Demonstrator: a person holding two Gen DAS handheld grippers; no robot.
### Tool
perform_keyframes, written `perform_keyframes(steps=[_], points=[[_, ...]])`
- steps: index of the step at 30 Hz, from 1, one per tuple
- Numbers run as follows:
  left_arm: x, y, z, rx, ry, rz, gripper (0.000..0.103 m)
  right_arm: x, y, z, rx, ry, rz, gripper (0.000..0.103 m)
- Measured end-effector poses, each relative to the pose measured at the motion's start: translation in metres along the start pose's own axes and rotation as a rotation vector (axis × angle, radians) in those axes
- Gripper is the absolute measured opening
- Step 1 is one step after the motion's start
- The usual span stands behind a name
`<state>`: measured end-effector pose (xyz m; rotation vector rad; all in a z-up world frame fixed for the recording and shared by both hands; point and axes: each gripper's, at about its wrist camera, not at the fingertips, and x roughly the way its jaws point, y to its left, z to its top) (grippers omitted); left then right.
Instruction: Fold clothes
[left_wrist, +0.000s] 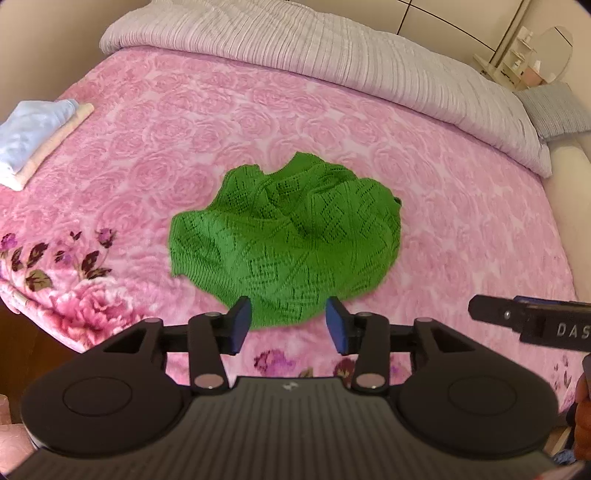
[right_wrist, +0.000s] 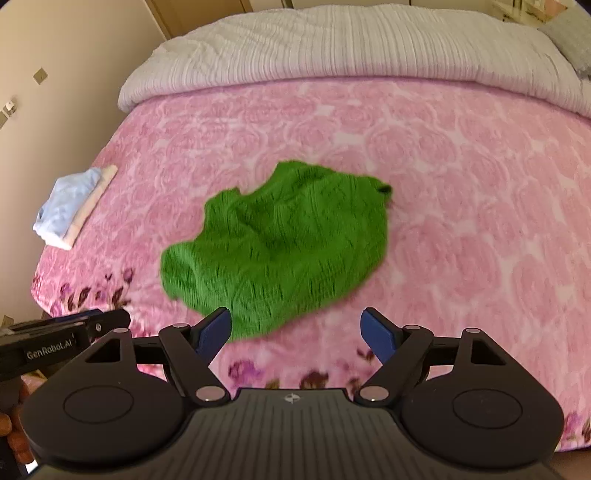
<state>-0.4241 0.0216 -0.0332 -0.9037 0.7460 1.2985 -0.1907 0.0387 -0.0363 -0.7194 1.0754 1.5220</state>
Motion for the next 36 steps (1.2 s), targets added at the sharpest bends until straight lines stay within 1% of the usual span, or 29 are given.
perform_keyframes(steps=[6,13,19,22,28,32,36], points=[[-0.023,-0.012,-0.042,0.007,0.002,0.011,0.040,-0.008,-0.011,-0.042,0.029,0.034,-0.015,0.083],[-0.048,-0.020,-0.089,0.002,-0.006,0.028,0.041,-0.028,-0.018,-0.086,0.034,0.034,-0.012,0.085],[-0.067,-0.022,-0.112,-0.008,-0.025,0.036,0.042,-0.038,-0.018,-0.108,0.024,0.035,-0.004,0.085],[-0.075,-0.025,-0.114,-0.007,-0.045,0.034,0.044,-0.045,-0.017,-0.113,0.010,0.023,0.000,0.086],[-0.081,-0.034,-0.107,0.009,-0.081,0.022,0.045,-0.059,-0.022,-0.106,0.005,-0.024,0.002,0.087],[-0.077,-0.037,-0.096,0.020,-0.094,0.008,0.048,-0.061,-0.027,-0.099,0.009,-0.046,-0.004,0.087],[-0.067,-0.032,-0.082,0.025,-0.095,-0.015,0.048,-0.054,-0.030,-0.085,0.023,-0.050,-0.020,0.087]])
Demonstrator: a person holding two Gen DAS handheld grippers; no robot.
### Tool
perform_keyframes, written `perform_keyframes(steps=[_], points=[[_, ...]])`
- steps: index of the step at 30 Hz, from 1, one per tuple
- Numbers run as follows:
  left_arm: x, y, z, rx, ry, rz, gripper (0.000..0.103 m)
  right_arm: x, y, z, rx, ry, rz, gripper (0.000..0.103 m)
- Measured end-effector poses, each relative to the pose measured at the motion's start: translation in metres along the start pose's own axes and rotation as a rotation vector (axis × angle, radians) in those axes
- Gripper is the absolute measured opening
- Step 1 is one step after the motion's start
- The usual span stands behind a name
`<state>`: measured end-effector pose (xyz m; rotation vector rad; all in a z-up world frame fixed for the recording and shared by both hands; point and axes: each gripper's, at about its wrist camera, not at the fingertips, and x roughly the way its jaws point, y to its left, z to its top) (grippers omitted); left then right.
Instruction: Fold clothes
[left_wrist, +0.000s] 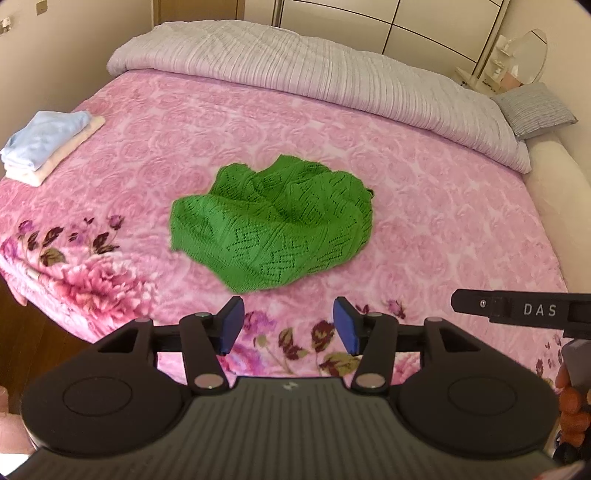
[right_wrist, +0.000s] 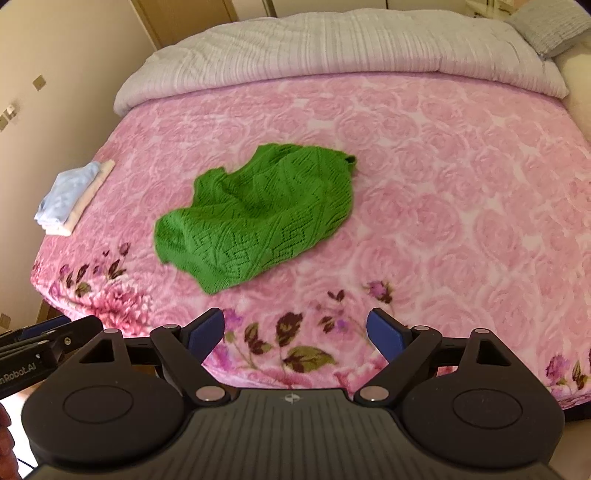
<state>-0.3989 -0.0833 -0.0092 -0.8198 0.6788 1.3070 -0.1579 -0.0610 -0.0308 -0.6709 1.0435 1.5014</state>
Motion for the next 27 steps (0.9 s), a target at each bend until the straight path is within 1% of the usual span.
perform_keyframes(steps=[5,10,13,14,17,19,22,25,27], points=[[0.027,0.011,0.025,0.032,0.015,-0.039,0.048,0.016,0.004,0.022,0.019,-0.010,-0.018,0.087],[0.054,0.029,0.061,0.109,0.033,-0.085,0.048,0.040,0.013,0.050,0.065,-0.024,-0.044,0.088],[0.069,0.042,0.084,0.173,0.047,-0.110,0.052,0.053,0.020,0.067,0.098,-0.028,-0.061,0.088],[0.074,0.046,0.091,0.195,0.051,-0.116,0.055,0.058,0.022,0.072,0.113,-0.030,-0.067,0.088],[0.093,0.057,0.108,0.276,0.075,-0.128,0.057,0.075,0.023,0.082,0.193,-0.020,-0.090,0.088],[0.110,0.063,0.115,0.324,0.112,-0.153,0.057,0.087,0.021,0.083,0.253,-0.009,-0.109,0.088],[0.138,0.067,0.117,0.410,0.182,-0.186,0.057,0.107,0.016,0.074,0.346,0.016,-0.140,0.088],[0.163,0.073,0.107,0.491,0.244,-0.212,0.060,0.127,0.010,0.055,0.442,0.060,-0.169,0.088],[0.180,0.083,0.097,0.507,0.287,-0.238,0.060,0.138,0.007,0.038,0.504,0.090,-0.187,0.088]])
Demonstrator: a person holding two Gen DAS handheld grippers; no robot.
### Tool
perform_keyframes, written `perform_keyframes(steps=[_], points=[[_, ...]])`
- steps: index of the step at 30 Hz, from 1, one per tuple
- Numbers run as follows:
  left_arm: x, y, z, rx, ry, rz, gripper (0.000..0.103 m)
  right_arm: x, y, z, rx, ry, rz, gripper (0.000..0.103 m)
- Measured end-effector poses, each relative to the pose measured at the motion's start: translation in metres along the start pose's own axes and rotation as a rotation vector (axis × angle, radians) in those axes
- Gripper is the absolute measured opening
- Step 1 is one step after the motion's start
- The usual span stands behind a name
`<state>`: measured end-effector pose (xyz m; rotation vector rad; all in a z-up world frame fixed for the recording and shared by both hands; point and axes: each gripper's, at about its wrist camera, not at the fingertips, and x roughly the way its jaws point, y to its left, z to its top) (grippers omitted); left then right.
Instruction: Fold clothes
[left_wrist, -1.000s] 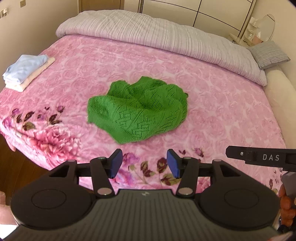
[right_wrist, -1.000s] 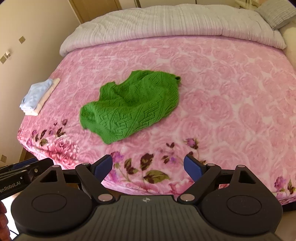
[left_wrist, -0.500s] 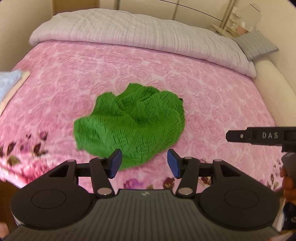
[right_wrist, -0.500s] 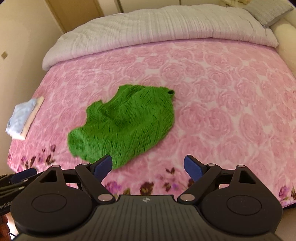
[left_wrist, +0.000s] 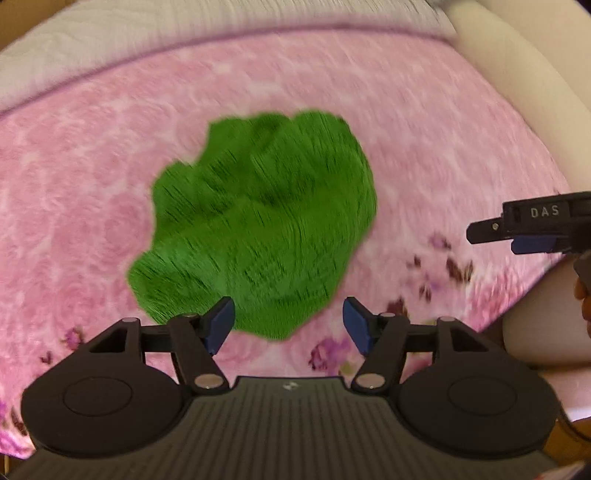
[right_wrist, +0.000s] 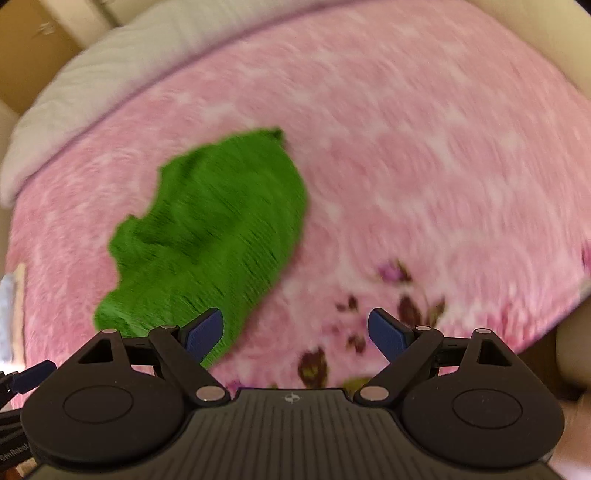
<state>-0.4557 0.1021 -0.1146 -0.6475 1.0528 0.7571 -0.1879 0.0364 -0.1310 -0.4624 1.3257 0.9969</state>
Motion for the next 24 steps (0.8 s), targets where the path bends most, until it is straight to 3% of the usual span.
perform_keyframes(steps=[5,10,17,24], points=[[0.039,0.020,-0.018,-0.044,0.077,-0.035,0.061,0.029,-0.019,-0.035,0.087,0.105,-0.076,0.088],[0.074,0.015,-0.021,0.025,0.096,0.006,0.063,0.068,-0.029,-0.050,0.121,0.184,-0.131,0.088],[0.116,-0.036,-0.019,0.201,0.055,0.032,0.064,0.103,-0.051,-0.040,0.149,0.182,-0.142,0.088],[0.168,-0.088,-0.021,0.341,0.010,0.163,0.058,0.128,-0.102,-0.029,0.195,0.160,-0.139,0.088]])
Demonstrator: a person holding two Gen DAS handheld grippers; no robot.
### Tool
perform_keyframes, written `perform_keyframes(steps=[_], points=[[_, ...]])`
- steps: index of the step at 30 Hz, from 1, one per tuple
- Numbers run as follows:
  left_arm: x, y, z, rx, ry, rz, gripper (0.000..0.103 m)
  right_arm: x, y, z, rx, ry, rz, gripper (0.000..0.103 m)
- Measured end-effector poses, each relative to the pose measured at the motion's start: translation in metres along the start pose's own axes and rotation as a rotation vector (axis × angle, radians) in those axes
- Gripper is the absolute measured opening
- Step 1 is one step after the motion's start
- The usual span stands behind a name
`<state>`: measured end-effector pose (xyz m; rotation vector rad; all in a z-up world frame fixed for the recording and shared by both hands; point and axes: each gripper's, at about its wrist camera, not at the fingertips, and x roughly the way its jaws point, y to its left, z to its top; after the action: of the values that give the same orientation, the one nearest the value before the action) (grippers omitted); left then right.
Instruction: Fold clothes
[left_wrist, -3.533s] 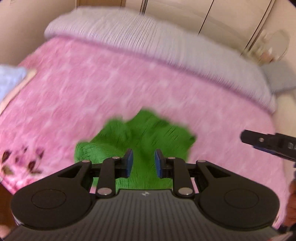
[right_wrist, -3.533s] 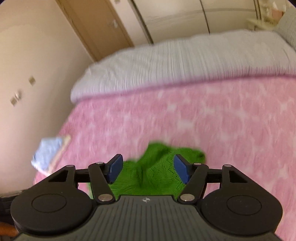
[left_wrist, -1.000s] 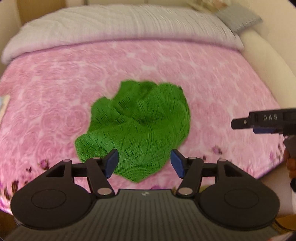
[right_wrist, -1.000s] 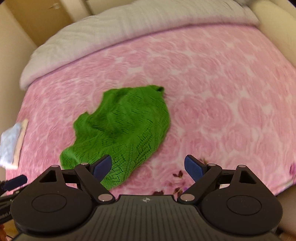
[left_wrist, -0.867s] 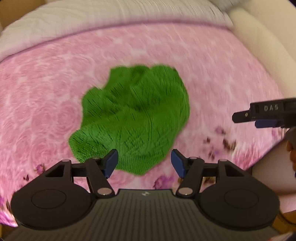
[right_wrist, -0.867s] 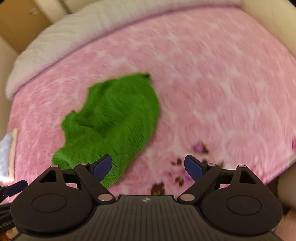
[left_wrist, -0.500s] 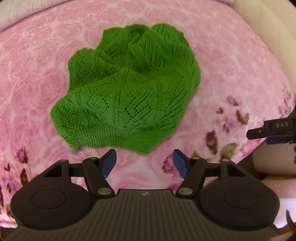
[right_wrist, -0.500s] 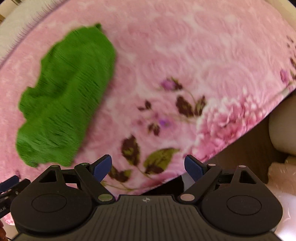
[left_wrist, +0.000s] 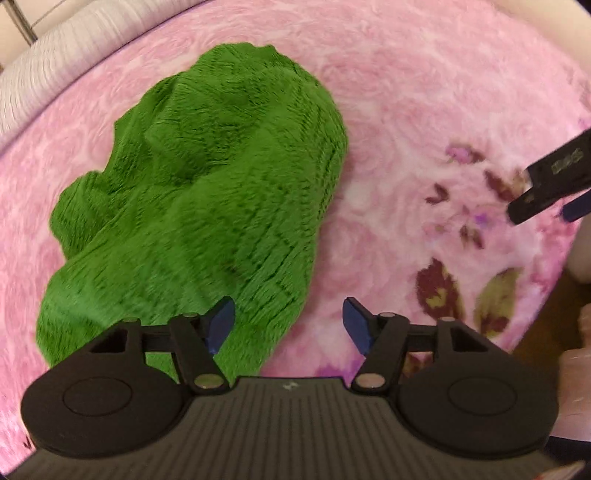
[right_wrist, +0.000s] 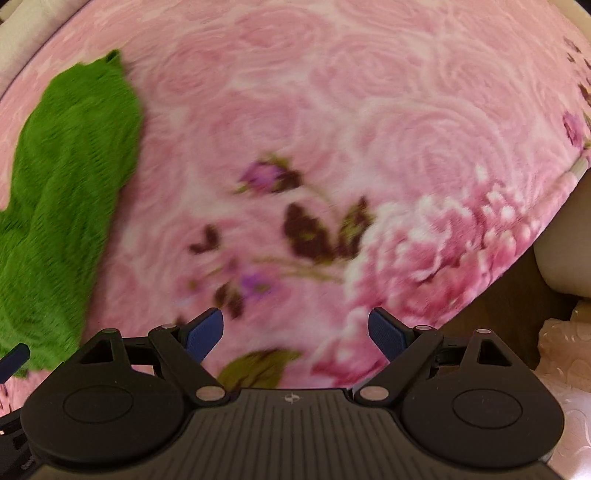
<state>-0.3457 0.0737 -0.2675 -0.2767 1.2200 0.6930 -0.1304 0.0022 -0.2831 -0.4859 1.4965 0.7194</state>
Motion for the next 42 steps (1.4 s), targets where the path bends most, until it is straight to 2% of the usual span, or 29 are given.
perform_keyframes(steps=[5,7,9,10,12,15,17,19,20,22,24,26,28,31,33,34,36,39,42], points=[[0.042,-0.017,0.006,0.016,0.020,0.129,0.053,0.018,-0.023,0.009,0.001,0.016,0.003,0.088],[0.046,-0.017,0.009,0.008,0.003,0.162,0.042,0.022,-0.028,0.011,-0.005,0.027,0.003,0.088],[0.043,-0.007,0.012,-0.028,-0.001,0.153,0.012,0.025,-0.032,0.012,-0.013,0.030,0.003,0.088],[0.040,0.000,0.014,-0.054,-0.001,0.140,0.006,0.026,-0.033,0.013,-0.013,0.030,0.000,0.088],[0.024,0.031,0.018,-0.179,-0.011,0.028,0.005,0.027,-0.034,0.015,-0.015,0.030,0.000,0.088],[-0.013,0.097,0.023,-0.481,-0.087,-0.232,0.005,0.026,-0.027,0.019,-0.032,0.020,0.006,0.088],[-0.047,0.149,0.021,-0.682,-0.216,-0.393,0.004,0.023,-0.019,0.022,-0.047,0.006,0.010,0.088],[-0.078,0.202,0.014,-0.845,-0.368,-0.474,0.004,0.020,-0.008,0.025,-0.054,-0.008,0.018,0.088],[-0.089,0.231,0.007,-0.929,-0.424,-0.475,0.004,0.019,-0.001,0.026,-0.057,-0.016,0.021,0.088],[-0.102,0.288,-0.022,-1.097,-0.508,-0.415,0.004,0.018,0.015,0.026,-0.061,-0.029,0.026,0.088],[-0.102,0.337,-0.058,-1.229,-0.518,-0.264,0.004,0.018,0.031,0.025,-0.063,-0.041,0.029,0.088],[-0.089,0.376,-0.097,-1.339,-0.456,-0.131,0.005,0.018,0.052,0.020,-0.060,-0.051,0.033,0.088],[-0.066,0.402,-0.133,-1.413,-0.318,-0.031,0.006,0.019,0.072,0.009,-0.049,-0.061,0.036,0.088],[-0.034,0.419,-0.177,-1.447,-0.111,-0.010,0.002,0.028,0.112,-0.015,-0.038,-0.050,0.043,0.088],[-0.029,0.419,-0.183,-1.387,-0.066,-0.090,0.005,0.036,0.142,-0.032,-0.034,-0.040,0.057,0.088],[-0.029,0.419,-0.183,-1.348,-0.051,-0.139,0.009,0.039,0.155,-0.038,-0.030,-0.036,0.077,0.088],[-0.032,0.415,-0.172,-1.264,-0.053,-0.246,0.038,0.045,0.180,-0.050,-0.020,-0.028,0.119,0.088],[-0.027,0.411,-0.142,-1.154,-0.073,-0.385,0.051,0.053,0.212,-0.068,0.020,-0.028,0.213,0.088],[0.000,0.421,-0.121,-1.145,-0.074,-0.420,0.062,0.057,0.237,-0.083,0.021,-0.024,0.280,0.086]])
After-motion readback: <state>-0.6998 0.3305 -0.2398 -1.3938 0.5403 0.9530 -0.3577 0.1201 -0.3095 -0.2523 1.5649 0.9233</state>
